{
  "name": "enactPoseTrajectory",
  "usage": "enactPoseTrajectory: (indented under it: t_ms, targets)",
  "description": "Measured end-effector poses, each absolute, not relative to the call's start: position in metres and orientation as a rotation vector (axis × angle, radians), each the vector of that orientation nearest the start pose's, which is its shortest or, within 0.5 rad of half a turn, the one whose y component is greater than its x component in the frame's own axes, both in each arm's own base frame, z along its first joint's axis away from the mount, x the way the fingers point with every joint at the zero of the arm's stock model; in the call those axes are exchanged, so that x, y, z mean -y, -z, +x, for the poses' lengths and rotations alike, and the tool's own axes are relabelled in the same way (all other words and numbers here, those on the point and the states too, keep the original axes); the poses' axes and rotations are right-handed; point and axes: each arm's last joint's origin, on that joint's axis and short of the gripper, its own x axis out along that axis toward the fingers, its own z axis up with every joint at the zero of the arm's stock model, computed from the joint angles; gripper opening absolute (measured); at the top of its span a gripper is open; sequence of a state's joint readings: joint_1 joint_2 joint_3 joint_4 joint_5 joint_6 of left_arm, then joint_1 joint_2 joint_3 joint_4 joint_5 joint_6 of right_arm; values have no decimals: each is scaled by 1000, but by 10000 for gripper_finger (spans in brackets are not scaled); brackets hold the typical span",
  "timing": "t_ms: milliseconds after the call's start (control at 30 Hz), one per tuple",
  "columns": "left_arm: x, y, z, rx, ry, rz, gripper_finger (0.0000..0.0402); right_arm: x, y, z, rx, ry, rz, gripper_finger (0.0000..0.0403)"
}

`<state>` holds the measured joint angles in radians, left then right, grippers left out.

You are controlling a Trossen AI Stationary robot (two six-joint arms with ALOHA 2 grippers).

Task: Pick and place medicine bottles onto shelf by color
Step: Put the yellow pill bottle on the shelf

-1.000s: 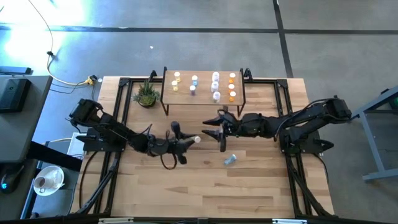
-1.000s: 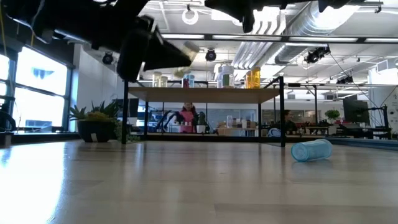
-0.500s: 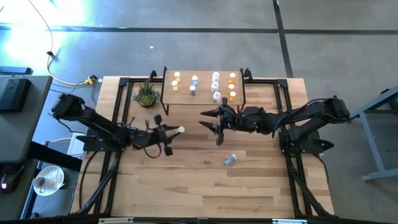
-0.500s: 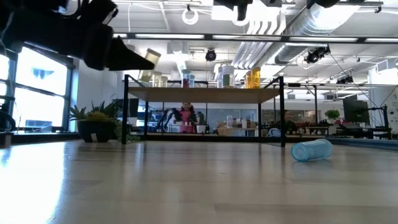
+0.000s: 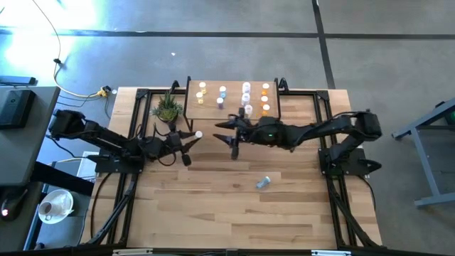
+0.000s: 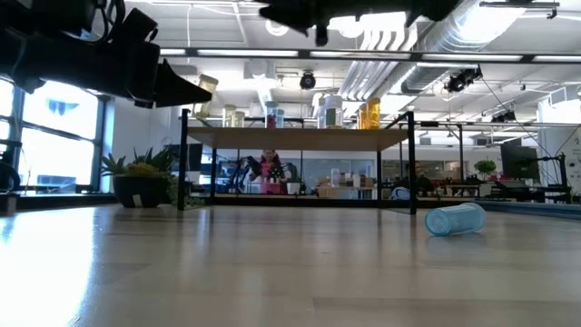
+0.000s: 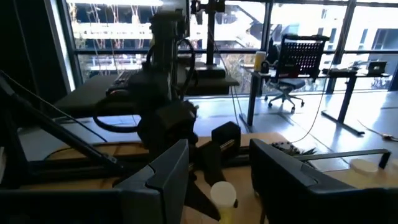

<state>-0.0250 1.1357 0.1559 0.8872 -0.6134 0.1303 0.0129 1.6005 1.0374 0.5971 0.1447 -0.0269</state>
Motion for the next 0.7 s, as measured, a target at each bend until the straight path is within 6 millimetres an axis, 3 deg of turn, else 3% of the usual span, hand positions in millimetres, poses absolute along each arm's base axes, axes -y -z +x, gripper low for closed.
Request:
enactPoseTrajectory:
  t_ms: [233,400,700]
  targets:
    - [-29,-164,186,-133,-539,165,85,8,-280,402,-96,107,-46,161]
    - [-41,-164,185,-135,-547,164,85,12,-285,420,-198,108,-57,161]
    - [-46,-165,184,-119,-515,137,85,20,-287,430,-265,105,-74,161]
